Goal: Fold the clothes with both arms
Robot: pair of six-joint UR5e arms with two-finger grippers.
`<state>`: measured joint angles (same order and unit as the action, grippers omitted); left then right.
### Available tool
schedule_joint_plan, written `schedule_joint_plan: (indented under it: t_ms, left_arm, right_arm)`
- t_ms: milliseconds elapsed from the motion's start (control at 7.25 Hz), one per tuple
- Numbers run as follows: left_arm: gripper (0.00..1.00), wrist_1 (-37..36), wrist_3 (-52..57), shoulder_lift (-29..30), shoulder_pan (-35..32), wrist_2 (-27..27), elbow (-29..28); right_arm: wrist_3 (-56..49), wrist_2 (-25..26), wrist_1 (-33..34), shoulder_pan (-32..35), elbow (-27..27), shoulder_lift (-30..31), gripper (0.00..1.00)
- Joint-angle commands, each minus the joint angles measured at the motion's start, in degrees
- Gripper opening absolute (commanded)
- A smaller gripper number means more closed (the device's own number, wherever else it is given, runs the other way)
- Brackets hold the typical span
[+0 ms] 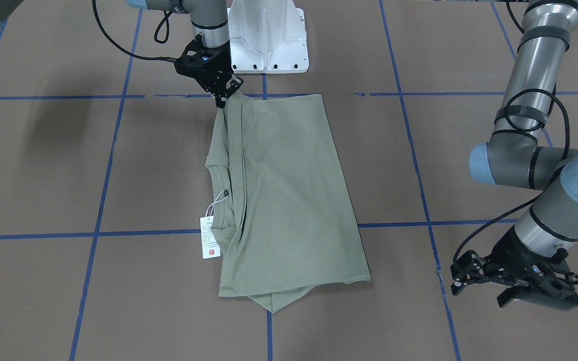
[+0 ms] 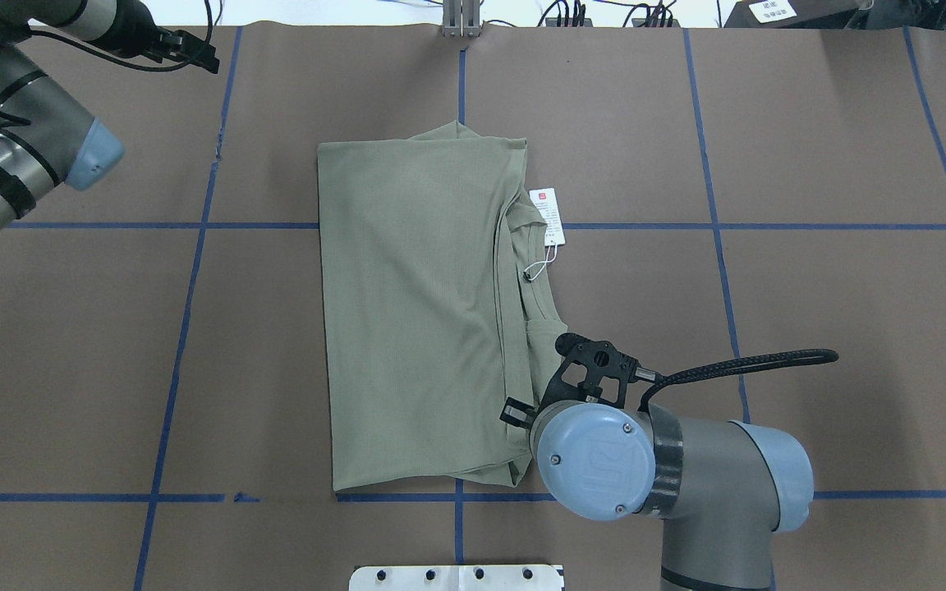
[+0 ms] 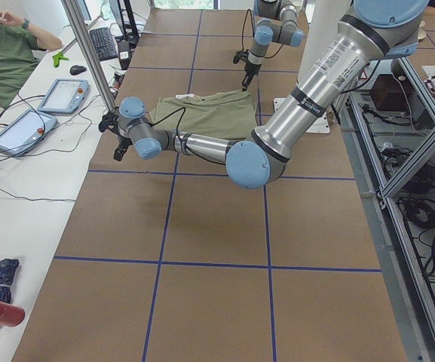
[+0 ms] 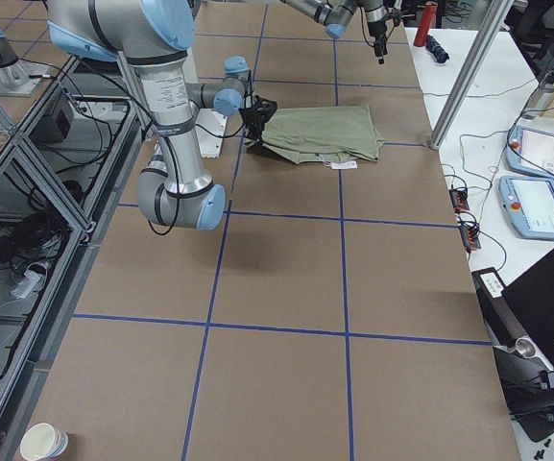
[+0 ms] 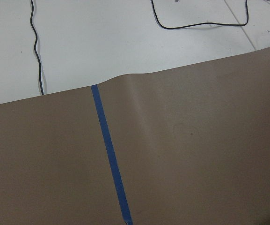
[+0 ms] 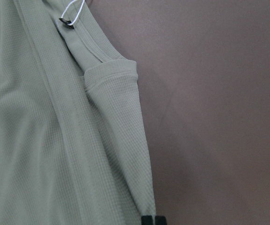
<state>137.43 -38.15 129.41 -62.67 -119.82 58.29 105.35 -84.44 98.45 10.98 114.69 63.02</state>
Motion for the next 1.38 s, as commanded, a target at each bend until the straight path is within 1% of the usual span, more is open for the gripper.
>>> schedule_joint_plan:
  t_ms: [0, 138, 276, 414, 552, 690, 828, 966, 1103, 1241]
  left_arm:
    - [1.00, 0.0, 0.0, 0.0, 0.0, -0.1, 0.1]
    - [1.00, 0.0, 0.0, 0.0, 0.0, -0.1, 0.1]
    - [1.00, 0.0, 0.0, 0.0, 0.0, -0.1, 0.2]
    - [1.00, 0.0, 0.0, 0.0, 0.0, -0.1, 0.3]
    - [1.00, 0.0, -0.4, 0.0, 0.0, -0.1, 0.4]
    - [1.00, -0.1, -0.4, 0.0, 0.0, -0.1, 0.9]
    - [1.00, -0.1, -0.4, 0.0, 0.0, -0.1, 0.9]
    - [1.00, -0.1, -0.5, 0.0, 0.0, -0.1, 0.9]
    - [1.00, -0.1, -1.0, -0.1, 0.0, -0.2, 1.3]
    - [1.00, -0.1, -1.1, -0.6, 0.0, -0.2, 1.7]
  right_arm:
    - [-2.1, 1.1, 1.5, -0.6, -0.2, -1.1, 1.00]
    - [-12.3, 0.3, 1.6, 1.9, -0.5, -2.3, 1.00]
    - [-18.6, -3.4, 1.8, 6.4, -1.8, -3.8, 1.00]
    - [-23.6, -9.5, 2.0, 10.7, -7.1, -7.7, 1.00]
    - [-29.0, -11.2, 1.9, 13.5, -14.2, -12.6, 1.00]
    - [-32.5, -11.8, 2.0, 15.9, -21.5, -17.7, 1.00]
    - [-33.4, -13.9, 2.0, 18.0, -27.9, -21.6, 1.00]
    - [-36.6, -13.9, 2.2, 18.9, -32.3, -23.2, 1.00]
    - [-39.0, -13.7, 2.2, 19.0, -34.2, -23.3, 1.00]
    - [-39.0, -13.5, 2.1, 19.1, -35.1, -23.4, 1.00]
